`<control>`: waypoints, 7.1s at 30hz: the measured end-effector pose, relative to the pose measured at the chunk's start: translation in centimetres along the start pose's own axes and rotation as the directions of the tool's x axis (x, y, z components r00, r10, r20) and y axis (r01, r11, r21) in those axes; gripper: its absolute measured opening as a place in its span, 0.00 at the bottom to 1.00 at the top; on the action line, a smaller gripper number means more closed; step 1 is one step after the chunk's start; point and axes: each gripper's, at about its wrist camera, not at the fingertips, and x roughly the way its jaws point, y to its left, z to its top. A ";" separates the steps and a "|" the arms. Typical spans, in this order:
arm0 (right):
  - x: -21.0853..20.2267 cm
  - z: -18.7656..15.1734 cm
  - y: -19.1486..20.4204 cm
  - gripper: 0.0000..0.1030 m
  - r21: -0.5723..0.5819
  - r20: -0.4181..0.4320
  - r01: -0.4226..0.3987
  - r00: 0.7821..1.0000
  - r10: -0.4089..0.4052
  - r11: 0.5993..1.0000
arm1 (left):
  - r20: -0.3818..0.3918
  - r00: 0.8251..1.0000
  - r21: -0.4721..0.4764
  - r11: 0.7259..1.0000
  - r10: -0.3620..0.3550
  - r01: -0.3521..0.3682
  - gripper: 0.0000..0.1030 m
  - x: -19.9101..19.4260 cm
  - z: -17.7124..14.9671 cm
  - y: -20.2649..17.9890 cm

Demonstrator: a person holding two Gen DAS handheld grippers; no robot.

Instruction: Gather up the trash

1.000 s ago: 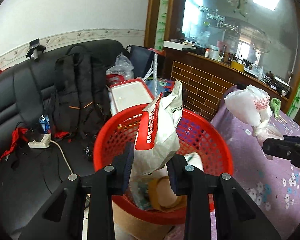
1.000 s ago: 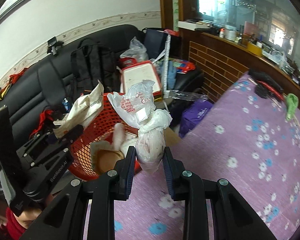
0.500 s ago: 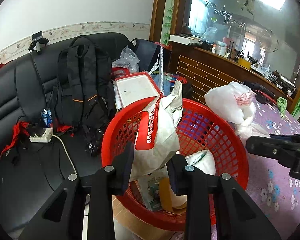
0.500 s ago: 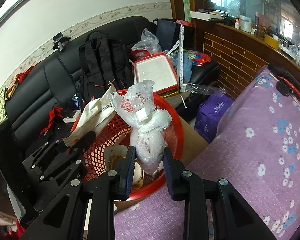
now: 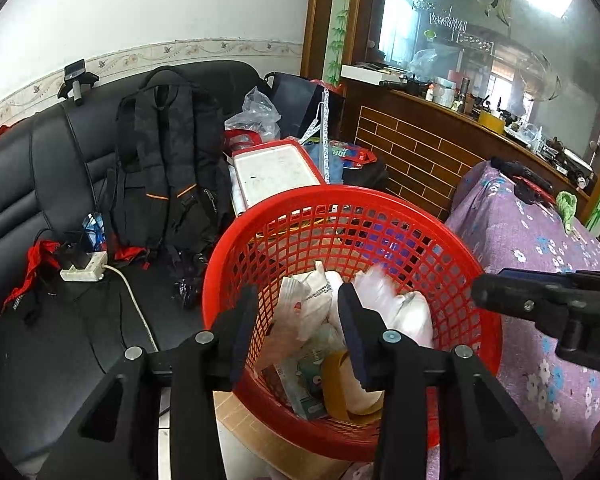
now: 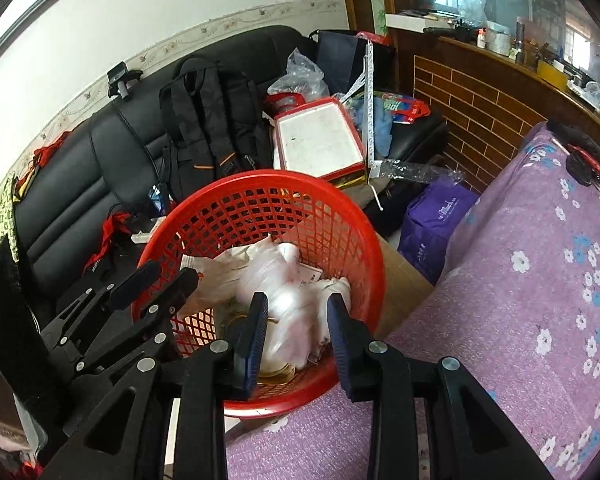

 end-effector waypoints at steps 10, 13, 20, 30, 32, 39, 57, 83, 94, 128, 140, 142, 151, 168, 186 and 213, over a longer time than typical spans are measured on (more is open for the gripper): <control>-3.3 -2.0 -1.1 0.41 0.021 0.035 0.034 0.999 -0.035 0.999 | 0.056 0.998 0.026 0.999 0.027 -0.028 0.57 -2.4 -0.3 -1.3; -4.4 -2.9 -1.3 0.44 0.032 0.045 0.036 0.998 -0.038 0.999 | 0.083 0.996 0.052 0.998 0.036 -0.040 0.61 -3.6 -0.5 -2.4; -7.4 -5.2 -2.2 0.46 0.058 0.076 0.059 0.995 -0.063 0.997 | 0.120 0.993 0.098 0.995 -0.001 -0.011 0.63 -6.3 -1.3 -5.0; -11.5 -8.6 -4.7 0.47 0.130 0.118 0.090 0.987 -0.106 0.987 | 0.141 0.989 0.176 0.984 -0.051 0.026 0.64 -9.2 -2.9 -8.9; -12.3 -9.5 -5.1 0.47 0.138 0.126 0.103 0.985 -0.121 0.985 | 0.140 0.988 0.191 0.981 -0.058 0.030 0.64 -9.5 -3.3 -9.4; -15.0 -12.7 -6.4 0.51 0.164 0.158 0.150 0.972 -0.176 0.975 | 0.138 0.986 0.248 0.967 -0.091 0.055 0.64 -11.0 -4.8 -12.0; -21.8 -22.1 -9.1 0.62 0.261 0.226 0.305 0.903 -0.365 0.916 | 0.119 0.982 0.343 0.934 -0.148 0.099 0.78 -14.7 -10.2 -16.5; -23.6 -26.6 -7.4 0.88 0.271 0.255 0.561 0.742 -0.620 0.782 | 0.209 0.964 0.379 0.922 -0.167 0.078 1.00 -17.1 -13.1 -18.5; -22.9 -26.3 -6.9 0.88 0.247 0.253 0.563 0.748 -0.613 0.789 | 0.199 0.972 0.329 0.943 -0.128 0.057 1.00 -16.2 -12.7 -17.4; -22.3 -25.8 -5.9 0.89 0.210 0.254 0.560 0.760 -0.598 0.801 | 0.232 0.971 0.337 0.941 -0.054 -0.028 1.00 -16.1 -13.1 -16.8; -21.9 -25.8 -6.3 0.89 0.208 0.242 0.561 0.764 -0.598 0.801 | 0.232 0.971 0.334 0.942 -0.055 -0.027 1.00 -16.1 -13.2 -16.7; -21.9 -25.8 -6.4 0.89 0.209 0.243 0.560 0.765 -0.597 0.802 | 0.237 0.970 0.329 0.944 -0.054 -0.028 1.00 -16.1 -13.2 -16.6; -22.3 -25.8 -6.3 0.90 0.225 0.255 0.549 0.764 -0.593 0.805 | 0.261 0.963 0.307 0.951 -0.063 -0.021 1.00 -16.4 -13.4 -16.5; -22.1 -26.0 -6.5 0.90 0.225 0.243 0.549 0.768 -0.592 0.805 | 0.251 0.965 0.327 0.945 -0.075 -0.011 1.00 -16.4 -13.6 -17.0; -21.5 -26.3 -7.1 0.90 0.237 0.224 0.544 0.776 -0.590 0.805 | 0.234 0.968 0.338 0.941 -0.087 0.003 1.00 -16.1 -13.3 -17.3; -21.9 -26.7 -9.5 0.90 0.302 0.181 0.541 0.776 -0.605 0.785 | 0.216 0.968 0.379 0.925 -0.125 0.035 1.00 -15.9 -13.4 -19.1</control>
